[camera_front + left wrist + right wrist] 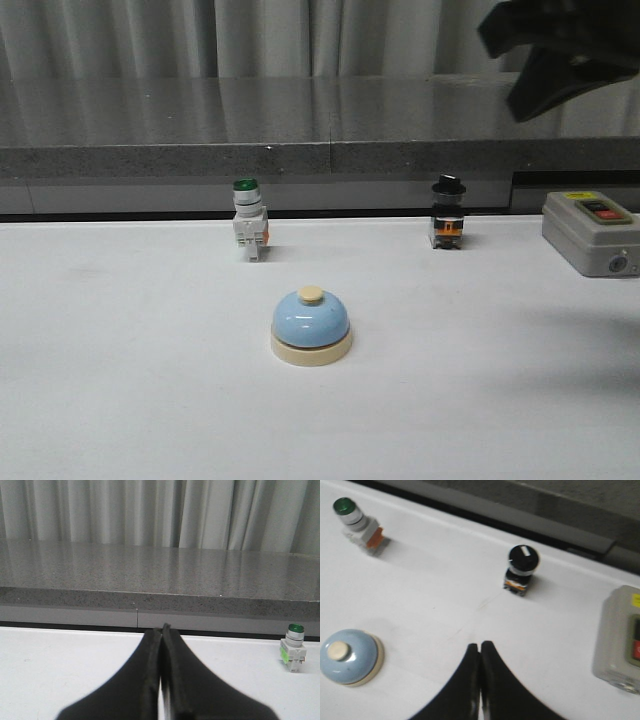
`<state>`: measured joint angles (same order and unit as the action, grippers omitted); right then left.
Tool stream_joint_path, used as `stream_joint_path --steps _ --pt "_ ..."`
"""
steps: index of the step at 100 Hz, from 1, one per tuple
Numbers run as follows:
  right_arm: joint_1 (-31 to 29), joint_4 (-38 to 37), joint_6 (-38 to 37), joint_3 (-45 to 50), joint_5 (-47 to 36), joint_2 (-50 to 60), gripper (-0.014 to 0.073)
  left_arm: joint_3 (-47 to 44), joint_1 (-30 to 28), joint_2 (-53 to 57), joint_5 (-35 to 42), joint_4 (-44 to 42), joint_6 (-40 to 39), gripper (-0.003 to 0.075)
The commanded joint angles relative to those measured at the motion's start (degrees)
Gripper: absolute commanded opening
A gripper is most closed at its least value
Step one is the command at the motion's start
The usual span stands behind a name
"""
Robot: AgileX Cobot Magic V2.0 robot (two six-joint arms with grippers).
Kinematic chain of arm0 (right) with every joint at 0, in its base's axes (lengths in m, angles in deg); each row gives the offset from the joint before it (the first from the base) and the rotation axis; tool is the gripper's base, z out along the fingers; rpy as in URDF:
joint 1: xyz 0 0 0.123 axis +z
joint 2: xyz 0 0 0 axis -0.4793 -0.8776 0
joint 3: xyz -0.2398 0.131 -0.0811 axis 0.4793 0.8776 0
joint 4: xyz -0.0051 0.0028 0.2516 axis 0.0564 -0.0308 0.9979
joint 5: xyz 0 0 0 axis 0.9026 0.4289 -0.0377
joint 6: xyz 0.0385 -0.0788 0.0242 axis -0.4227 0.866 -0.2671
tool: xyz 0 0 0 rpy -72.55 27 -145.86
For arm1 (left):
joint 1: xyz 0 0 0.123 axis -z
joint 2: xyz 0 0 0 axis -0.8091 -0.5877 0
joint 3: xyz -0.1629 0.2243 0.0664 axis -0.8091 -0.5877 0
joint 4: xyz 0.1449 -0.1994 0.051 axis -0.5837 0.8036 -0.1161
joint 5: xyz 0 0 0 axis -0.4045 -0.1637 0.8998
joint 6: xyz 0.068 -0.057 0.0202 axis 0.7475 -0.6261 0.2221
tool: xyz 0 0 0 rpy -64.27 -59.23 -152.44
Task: Place and press bell with both arms
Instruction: 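Move the right gripper, closed, above the bell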
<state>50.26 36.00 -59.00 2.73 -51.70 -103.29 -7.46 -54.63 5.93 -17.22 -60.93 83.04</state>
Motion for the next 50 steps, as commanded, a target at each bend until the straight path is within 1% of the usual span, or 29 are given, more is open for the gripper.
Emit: stream_joint_path --steps 1,31,50 --pt "2.1 0.7 0.1 -4.9 0.5 -2.1 -0.0060 -2.3 -0.1 1.5 4.5 0.4 -0.5 -0.0020" --pt "7.5 1.9 0.1 -17.7 12.2 -14.9 -0.0060 -2.3 -0.1 1.5 4.5 0.4 -0.5 -0.0020" --pt "10.3 2.0 0.1 -24.7 18.2 -21.1 -0.0060 -2.3 -0.1 1.5 4.5 0.4 -0.5 -0.0020"
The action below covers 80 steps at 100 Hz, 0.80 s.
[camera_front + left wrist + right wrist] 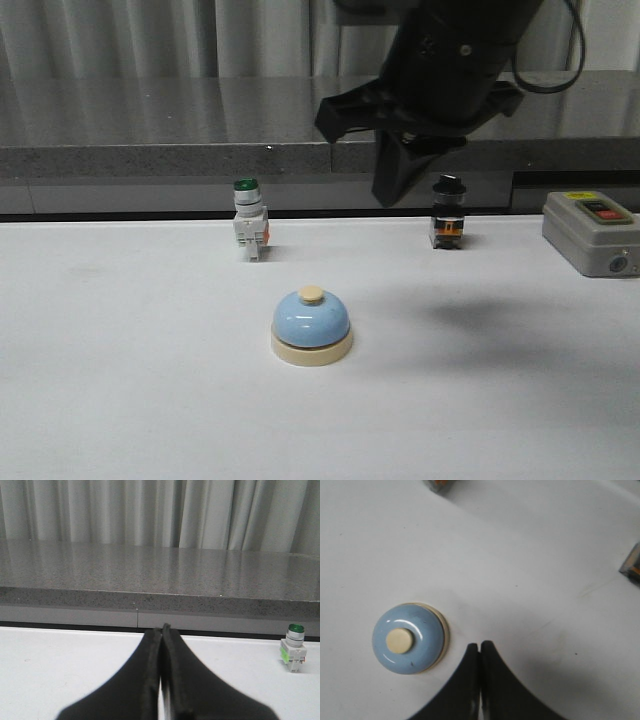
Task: Place and press bell with both arms
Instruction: 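Move the right gripper, closed, above the bell, then press down on the bell's cream button with the right gripper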
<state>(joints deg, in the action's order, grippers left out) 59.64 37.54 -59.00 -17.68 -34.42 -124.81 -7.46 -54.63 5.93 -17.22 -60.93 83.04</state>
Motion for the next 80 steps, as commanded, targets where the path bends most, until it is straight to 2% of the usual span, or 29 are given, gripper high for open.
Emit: stream_joint_path --steps 1,21,39,80 --pt "1.0 0.4 0.1 -4.5 1.1 0.2 -0.0060 -2.3 -0.1 1.5 4.5 0.4 -0.5 -0.0020" --pt "4.3 1.2 0.1 -9.0 5.9 -4.3 -0.0060 -2.3 -0.1 1.5 4.5 0.4 -0.5 -0.0020" --pt "6.6 2.8 0.1 -9.3 6.2 -6.3 -0.0060 -2.3 -0.1 1.5 4.5 0.4 -0.5 -0.0020" --pt "6.7 3.8 0.1 -9.8 6.4 -11.0 -0.0060 -2.3 -0.1 1.5 4.5 0.4 -0.5 -0.0020"
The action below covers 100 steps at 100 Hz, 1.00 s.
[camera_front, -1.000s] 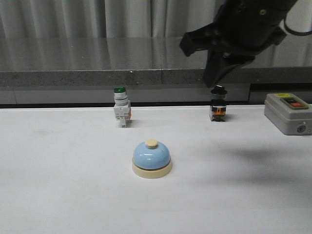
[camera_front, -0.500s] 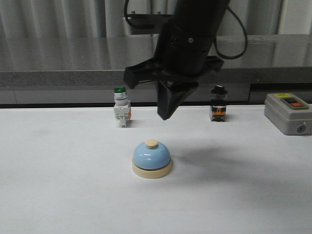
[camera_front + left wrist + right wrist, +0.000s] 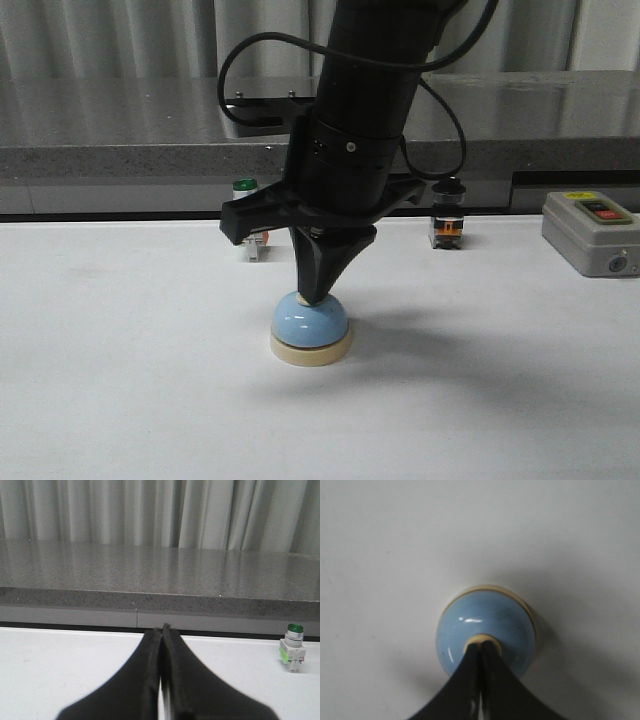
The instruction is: Place and press bell with both arms
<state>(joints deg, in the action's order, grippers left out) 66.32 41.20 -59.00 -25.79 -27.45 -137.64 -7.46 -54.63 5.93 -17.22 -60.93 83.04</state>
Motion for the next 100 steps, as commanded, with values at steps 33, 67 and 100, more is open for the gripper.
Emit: stream_joint_path --steps 33,67,100 --pt "-1.9 -0.5 0.1 -2.9 2.9 7.8 -0.0060 -2.3 -0.1 1.5 4.5 0.4 -0.5 -0.0020" --pt "-10.4 -2.3 0.1 0.6 2.8 15.8 -0.0060 -2.3 -0.1 1.5 4.5 0.4 -0.5 -0.0020" --pt "-22.7 -2.6 0.1 13.4 -0.8 26.4 -0.0060 -2.3 -0.1 1.5 4.5 0.4 -0.5 -0.0020"
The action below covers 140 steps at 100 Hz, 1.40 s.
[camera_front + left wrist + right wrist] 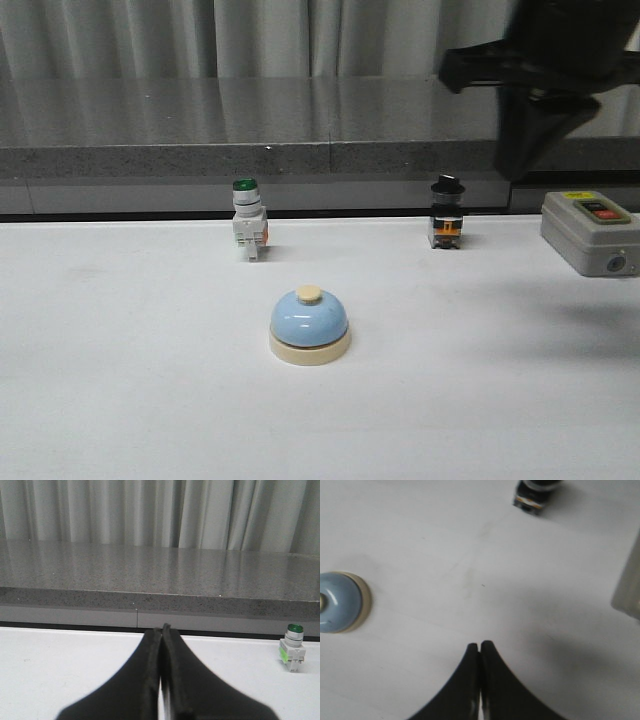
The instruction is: Place and press bell with both arms
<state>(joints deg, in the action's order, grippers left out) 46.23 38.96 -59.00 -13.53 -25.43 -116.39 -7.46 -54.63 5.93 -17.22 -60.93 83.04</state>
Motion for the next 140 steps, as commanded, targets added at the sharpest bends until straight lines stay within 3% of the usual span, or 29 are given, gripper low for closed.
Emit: stream_joint_path --steps 1,48,74,107,140 --pt "-2.8 -0.4 0.1 1.4 -2.9 5.4 -0.0060 -2.3 -0.1 1.5 4.5 0.4 -0.5 -0.0020" --pt "-15.7 -0.5 0.1 19.2 -7.7 24.7 -0.0060 -2.3 -0.1 1.5 4.5 0.4 -0.5 -0.0020" --pt "-16.1 -0.5 0.1 27.8 -11.9 35.5 -0.0060 -2.3 -0.1 1.5 4.5 0.4 -0.5 -0.0020" --pt "-16.1 -0.5 0.1 40.8 -27.7 51.0 -0.0060 -2.3 -0.1 1.5 4.5 0.4 -0.5 -0.0020" --pt "-16.1 -0.4 0.1 44.7 -27.4 64.9 -0.0060 -2.3 -0.1 1.5 4.5 0.4 -0.5 -0.0020"
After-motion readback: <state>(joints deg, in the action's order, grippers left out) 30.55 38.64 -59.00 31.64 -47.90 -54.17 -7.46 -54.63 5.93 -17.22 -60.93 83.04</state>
